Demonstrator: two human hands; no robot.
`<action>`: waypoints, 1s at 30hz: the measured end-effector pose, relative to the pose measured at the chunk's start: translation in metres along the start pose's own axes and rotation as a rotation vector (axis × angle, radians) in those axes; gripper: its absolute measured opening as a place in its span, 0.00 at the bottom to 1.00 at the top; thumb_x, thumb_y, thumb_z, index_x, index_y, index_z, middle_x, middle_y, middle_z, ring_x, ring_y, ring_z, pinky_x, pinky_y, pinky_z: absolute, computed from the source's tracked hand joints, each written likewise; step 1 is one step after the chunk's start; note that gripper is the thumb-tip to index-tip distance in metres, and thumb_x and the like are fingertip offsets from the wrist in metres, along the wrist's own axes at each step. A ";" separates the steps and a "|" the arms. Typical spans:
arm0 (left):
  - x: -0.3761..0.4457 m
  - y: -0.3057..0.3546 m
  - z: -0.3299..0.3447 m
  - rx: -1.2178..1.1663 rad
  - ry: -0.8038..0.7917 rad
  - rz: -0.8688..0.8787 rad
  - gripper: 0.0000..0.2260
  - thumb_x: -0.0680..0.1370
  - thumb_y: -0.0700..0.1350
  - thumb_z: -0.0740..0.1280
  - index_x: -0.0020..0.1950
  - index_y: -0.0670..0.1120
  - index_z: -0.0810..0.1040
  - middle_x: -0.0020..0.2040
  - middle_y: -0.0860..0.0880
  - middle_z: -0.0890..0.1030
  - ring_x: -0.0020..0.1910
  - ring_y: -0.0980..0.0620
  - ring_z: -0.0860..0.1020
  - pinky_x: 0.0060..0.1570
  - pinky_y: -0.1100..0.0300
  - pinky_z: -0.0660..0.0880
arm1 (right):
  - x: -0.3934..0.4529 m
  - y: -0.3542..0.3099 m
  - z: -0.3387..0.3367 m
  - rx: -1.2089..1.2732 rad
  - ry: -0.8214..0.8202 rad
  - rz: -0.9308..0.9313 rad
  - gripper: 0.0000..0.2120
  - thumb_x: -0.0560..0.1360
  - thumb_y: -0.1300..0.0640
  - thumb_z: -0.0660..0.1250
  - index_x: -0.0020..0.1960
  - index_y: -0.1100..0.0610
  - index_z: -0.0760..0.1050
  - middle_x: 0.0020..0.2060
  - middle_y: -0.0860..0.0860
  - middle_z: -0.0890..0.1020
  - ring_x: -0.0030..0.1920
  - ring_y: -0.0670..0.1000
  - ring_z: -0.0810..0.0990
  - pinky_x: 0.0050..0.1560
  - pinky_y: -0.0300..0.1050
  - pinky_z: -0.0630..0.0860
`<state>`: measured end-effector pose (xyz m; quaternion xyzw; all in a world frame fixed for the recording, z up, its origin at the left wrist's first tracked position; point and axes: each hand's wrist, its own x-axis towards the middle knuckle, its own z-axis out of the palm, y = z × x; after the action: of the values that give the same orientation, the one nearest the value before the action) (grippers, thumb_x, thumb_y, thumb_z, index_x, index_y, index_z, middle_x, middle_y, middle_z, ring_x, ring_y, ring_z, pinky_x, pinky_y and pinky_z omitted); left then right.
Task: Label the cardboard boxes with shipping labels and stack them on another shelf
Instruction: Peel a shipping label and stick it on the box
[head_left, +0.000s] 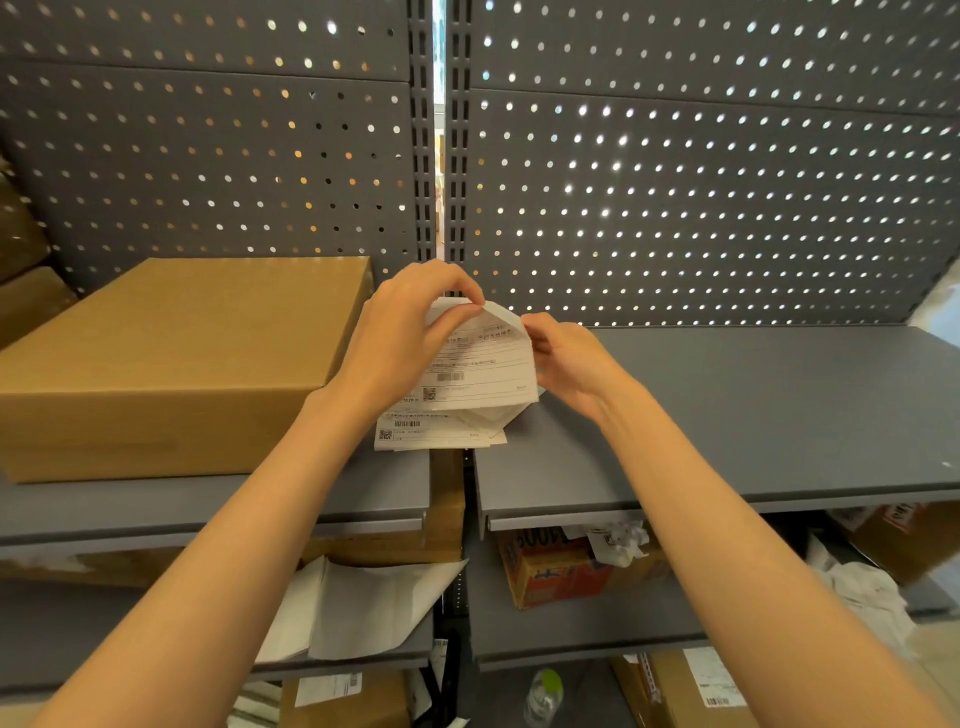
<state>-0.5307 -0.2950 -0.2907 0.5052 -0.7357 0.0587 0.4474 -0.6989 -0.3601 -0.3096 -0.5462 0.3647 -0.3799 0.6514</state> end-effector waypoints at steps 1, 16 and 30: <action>0.000 0.000 -0.001 -0.013 0.003 -0.006 0.03 0.77 0.44 0.66 0.49 0.46 0.79 0.48 0.54 0.80 0.49 0.58 0.75 0.51 0.61 0.70 | 0.000 0.001 0.000 -0.012 0.009 0.004 0.11 0.78 0.60 0.59 0.39 0.59 0.75 0.32 0.49 0.80 0.35 0.45 0.78 0.35 0.35 0.75; 0.002 0.009 -0.015 -0.187 0.096 -0.145 0.02 0.76 0.39 0.67 0.46 0.44 0.79 0.43 0.56 0.79 0.41 0.61 0.76 0.40 0.71 0.71 | 0.013 0.020 -0.015 -0.028 0.099 0.057 0.09 0.79 0.61 0.59 0.50 0.60 0.78 0.46 0.52 0.80 0.48 0.50 0.77 0.51 0.40 0.74; 0.006 0.000 -0.035 -0.438 0.339 -0.297 0.04 0.76 0.39 0.67 0.44 0.47 0.78 0.42 0.52 0.80 0.43 0.57 0.79 0.46 0.63 0.76 | 0.016 0.025 -0.017 -0.021 0.113 0.080 0.06 0.79 0.60 0.59 0.49 0.62 0.73 0.44 0.54 0.79 0.47 0.51 0.78 0.51 0.41 0.75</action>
<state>-0.5105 -0.2800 -0.2653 0.4818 -0.5641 -0.0837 0.6653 -0.7050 -0.3789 -0.3375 -0.5158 0.4262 -0.3800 0.6387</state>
